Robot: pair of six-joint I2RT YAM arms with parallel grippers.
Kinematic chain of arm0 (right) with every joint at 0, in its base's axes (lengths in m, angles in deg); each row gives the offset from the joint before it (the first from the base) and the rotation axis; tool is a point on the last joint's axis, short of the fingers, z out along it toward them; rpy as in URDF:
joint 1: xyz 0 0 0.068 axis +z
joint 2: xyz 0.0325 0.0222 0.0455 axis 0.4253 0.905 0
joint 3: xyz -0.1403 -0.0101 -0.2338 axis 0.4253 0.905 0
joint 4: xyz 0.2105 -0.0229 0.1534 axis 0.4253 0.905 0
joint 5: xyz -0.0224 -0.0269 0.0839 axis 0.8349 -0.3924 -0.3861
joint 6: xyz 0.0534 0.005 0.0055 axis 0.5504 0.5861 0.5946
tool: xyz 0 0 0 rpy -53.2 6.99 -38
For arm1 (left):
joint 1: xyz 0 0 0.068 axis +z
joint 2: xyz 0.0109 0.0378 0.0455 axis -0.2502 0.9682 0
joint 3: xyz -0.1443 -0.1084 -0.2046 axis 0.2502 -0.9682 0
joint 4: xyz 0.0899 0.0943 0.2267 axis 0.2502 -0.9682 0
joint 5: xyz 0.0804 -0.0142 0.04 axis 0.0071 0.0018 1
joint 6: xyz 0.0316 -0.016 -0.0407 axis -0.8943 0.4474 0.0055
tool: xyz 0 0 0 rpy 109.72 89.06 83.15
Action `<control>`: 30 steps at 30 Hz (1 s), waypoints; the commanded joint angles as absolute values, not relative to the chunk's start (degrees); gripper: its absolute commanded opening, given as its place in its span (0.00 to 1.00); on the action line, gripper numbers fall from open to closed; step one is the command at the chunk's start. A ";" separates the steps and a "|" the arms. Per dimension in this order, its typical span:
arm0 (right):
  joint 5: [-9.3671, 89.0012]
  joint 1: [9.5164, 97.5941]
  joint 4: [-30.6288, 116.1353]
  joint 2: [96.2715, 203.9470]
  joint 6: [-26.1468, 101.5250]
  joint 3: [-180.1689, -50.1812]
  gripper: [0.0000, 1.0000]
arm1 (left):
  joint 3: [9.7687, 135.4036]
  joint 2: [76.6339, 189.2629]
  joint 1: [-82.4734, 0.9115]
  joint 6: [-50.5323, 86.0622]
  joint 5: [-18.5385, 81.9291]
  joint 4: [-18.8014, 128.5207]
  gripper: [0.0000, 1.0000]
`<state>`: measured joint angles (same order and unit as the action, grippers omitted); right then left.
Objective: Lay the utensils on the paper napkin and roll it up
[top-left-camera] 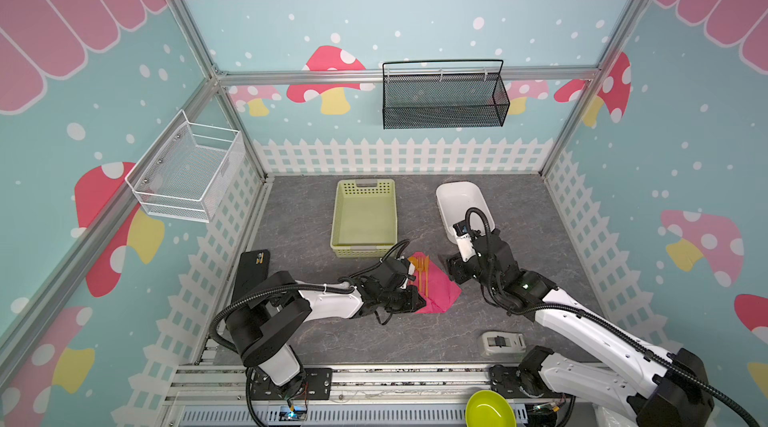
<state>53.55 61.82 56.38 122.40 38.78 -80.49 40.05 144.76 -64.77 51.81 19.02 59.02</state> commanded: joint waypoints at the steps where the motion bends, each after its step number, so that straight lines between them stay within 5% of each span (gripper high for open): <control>1: 41.09 57.20 60.68 124.86 48.53 -81.03 0.63 | 41.84 145.68 -65.02 49.78 21.05 56.67 0.14; 14: 19.35 42.81 53.78 132.42 56.42 -72.89 0.47 | 42.16 144.87 -64.93 48.75 23.38 56.13 0.12; 30: 17.40 37.32 51.74 137.95 56.66 -68.95 0.46 | 42.87 145.42 -64.75 48.46 23.97 54.67 0.12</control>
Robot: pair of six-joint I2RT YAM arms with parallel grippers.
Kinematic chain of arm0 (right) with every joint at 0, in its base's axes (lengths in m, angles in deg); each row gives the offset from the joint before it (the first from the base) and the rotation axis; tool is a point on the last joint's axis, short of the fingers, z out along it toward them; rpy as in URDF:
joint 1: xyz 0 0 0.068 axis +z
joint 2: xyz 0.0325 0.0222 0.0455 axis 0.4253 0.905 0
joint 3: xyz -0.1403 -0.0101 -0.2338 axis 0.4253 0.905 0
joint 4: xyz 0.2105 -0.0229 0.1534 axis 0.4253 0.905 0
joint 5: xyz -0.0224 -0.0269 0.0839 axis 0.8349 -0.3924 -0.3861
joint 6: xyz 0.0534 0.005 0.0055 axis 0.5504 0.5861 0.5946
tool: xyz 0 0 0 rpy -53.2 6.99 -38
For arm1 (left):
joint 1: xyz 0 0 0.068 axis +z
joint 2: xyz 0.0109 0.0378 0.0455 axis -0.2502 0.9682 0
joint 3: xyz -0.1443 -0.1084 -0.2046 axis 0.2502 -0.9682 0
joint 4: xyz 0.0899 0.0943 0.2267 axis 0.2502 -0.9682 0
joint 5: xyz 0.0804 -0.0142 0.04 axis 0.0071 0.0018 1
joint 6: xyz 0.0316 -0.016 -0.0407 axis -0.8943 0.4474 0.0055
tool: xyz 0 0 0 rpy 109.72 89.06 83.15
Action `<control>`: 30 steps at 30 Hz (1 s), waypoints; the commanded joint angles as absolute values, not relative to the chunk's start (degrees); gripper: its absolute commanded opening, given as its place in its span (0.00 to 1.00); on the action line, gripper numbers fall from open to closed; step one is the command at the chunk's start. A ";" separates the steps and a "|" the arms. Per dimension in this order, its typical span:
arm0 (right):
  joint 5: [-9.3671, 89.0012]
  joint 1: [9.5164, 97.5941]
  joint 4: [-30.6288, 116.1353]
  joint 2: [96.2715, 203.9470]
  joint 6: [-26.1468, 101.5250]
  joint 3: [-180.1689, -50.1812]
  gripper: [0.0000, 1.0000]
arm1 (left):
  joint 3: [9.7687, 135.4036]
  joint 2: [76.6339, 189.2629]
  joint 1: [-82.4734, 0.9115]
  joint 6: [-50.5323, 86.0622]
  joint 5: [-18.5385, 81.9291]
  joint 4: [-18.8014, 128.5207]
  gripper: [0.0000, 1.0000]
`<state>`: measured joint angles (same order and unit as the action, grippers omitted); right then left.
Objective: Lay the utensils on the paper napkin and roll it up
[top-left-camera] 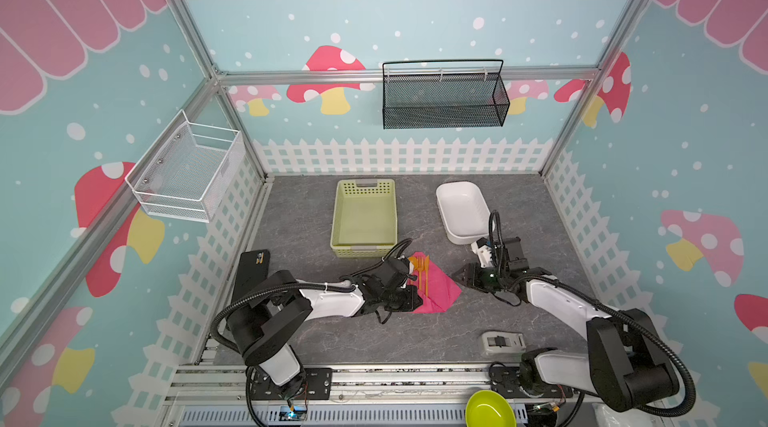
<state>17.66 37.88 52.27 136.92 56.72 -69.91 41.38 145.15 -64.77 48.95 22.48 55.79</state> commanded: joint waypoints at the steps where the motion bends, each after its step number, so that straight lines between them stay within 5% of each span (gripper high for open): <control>1: 17.52 37.19 51.69 138.45 56.60 -68.92 0.47 | 42.87 145.37 -64.68 48.53 24.17 54.62 0.12; 20: 16.13 36.61 50.08 144.64 52.40 -69.08 0.50 | 43.39 147.55 -64.41 49.39 23.12 53.97 0.11; 30: 2.49 36.69 39.31 146.68 55.23 -64.88 0.49 | 43.04 147.65 -64.41 50.10 22.83 54.90 0.11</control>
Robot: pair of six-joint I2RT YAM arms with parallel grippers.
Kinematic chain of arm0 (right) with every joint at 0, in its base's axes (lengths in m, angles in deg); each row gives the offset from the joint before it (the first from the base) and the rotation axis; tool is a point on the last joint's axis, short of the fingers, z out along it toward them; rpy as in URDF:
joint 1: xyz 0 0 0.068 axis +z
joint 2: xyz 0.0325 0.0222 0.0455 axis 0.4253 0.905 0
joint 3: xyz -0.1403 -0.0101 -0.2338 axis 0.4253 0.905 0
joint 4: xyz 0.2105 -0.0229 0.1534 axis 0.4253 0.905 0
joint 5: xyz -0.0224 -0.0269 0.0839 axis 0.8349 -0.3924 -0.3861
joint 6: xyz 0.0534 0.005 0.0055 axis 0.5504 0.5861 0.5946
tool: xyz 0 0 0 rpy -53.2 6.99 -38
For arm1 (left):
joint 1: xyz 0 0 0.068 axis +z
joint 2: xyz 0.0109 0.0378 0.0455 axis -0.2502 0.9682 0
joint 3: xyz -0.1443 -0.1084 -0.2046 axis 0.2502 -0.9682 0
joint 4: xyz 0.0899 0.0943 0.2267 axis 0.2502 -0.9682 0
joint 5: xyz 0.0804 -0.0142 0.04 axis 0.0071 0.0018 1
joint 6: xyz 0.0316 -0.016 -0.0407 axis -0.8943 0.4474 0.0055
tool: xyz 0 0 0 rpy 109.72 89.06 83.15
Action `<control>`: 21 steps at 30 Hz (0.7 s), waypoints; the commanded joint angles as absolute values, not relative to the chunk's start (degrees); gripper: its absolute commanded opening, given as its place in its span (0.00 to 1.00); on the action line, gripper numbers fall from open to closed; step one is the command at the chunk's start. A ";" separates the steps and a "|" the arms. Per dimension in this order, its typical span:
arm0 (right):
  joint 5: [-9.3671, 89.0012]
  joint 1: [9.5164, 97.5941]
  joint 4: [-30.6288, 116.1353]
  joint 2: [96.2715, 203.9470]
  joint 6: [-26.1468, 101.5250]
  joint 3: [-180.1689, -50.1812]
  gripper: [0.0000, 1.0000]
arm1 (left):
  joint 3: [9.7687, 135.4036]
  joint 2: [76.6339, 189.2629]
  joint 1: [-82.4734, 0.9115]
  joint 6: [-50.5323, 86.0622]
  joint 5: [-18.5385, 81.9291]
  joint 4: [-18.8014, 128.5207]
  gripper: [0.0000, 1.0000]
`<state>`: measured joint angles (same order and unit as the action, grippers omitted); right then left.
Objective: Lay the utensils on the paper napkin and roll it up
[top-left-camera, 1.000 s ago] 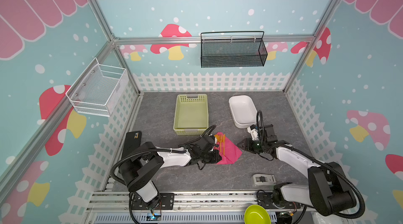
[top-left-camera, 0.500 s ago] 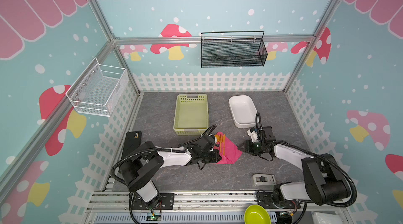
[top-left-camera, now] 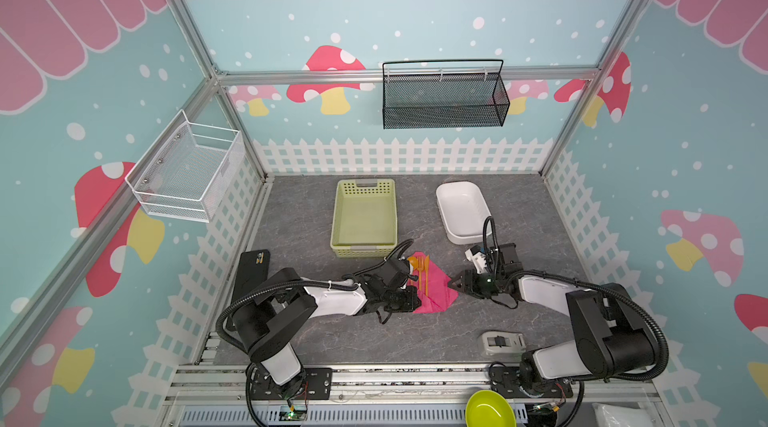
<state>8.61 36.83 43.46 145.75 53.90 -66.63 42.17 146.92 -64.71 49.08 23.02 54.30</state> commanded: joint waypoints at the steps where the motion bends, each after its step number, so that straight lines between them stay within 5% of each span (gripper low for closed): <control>1: 1.01 36.69 37.98 146.58 55.94 -64.32 0.48 | 43.04 147.68 -64.41 50.11 22.76 54.92 0.11; 11: -5.57 36.73 30.65 142.96 62.12 -58.70 0.48 | 42.86 147.74 -64.41 50.29 22.46 55.21 0.11; 21: 4.95 36.72 34.07 139.59 62.50 -58.87 0.49 | 42.86 146.96 -64.41 50.25 22.65 54.93 0.11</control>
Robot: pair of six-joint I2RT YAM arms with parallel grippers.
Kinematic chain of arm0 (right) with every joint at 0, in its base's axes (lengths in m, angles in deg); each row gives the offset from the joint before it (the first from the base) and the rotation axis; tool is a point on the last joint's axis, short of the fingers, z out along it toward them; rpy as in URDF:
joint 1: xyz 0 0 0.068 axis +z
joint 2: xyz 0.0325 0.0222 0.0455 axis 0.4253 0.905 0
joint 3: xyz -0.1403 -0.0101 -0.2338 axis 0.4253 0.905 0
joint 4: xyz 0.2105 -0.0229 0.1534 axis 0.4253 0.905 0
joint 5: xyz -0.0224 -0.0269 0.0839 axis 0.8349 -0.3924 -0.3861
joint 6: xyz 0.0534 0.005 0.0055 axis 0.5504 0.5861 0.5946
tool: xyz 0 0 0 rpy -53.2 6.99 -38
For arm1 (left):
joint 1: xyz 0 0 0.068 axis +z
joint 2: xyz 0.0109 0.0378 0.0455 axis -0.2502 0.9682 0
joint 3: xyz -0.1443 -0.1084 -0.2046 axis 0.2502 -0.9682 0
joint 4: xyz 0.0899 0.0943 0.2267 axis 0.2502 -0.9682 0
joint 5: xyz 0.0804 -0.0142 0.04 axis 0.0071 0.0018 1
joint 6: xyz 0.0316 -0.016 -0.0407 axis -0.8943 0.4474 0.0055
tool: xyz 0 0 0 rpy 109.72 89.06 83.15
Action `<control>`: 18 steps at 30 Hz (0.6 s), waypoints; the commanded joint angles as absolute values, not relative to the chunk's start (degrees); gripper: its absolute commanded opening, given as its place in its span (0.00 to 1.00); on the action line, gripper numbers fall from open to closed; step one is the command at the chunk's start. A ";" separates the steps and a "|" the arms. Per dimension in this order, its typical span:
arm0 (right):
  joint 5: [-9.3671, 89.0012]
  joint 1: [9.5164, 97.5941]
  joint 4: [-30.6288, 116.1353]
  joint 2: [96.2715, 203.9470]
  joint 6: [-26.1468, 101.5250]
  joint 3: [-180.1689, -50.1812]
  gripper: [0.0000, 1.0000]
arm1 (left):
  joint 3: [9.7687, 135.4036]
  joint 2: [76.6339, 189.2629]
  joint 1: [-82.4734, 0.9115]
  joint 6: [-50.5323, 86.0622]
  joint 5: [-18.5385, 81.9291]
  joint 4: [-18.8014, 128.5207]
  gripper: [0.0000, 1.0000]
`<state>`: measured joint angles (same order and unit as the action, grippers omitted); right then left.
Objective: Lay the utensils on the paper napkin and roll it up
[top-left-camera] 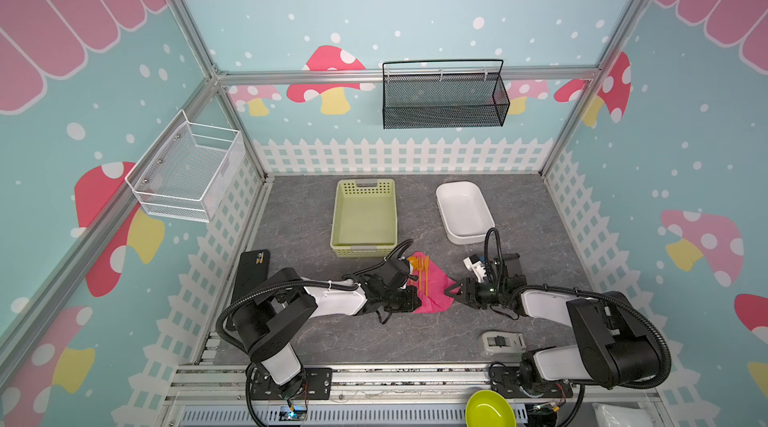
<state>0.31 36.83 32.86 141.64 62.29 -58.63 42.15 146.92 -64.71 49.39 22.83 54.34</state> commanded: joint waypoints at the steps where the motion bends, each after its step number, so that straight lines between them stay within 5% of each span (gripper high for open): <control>1: 6.30 36.69 35.17 139.17 61.98 -59.22 0.48 | 42.93 146.79 -64.41 50.12 22.74 54.59 0.11; 18: 9.15 36.69 38.40 139.49 60.32 -62.13 0.12 | 42.95 140.72 -64.33 47.74 27.53 49.15 0.11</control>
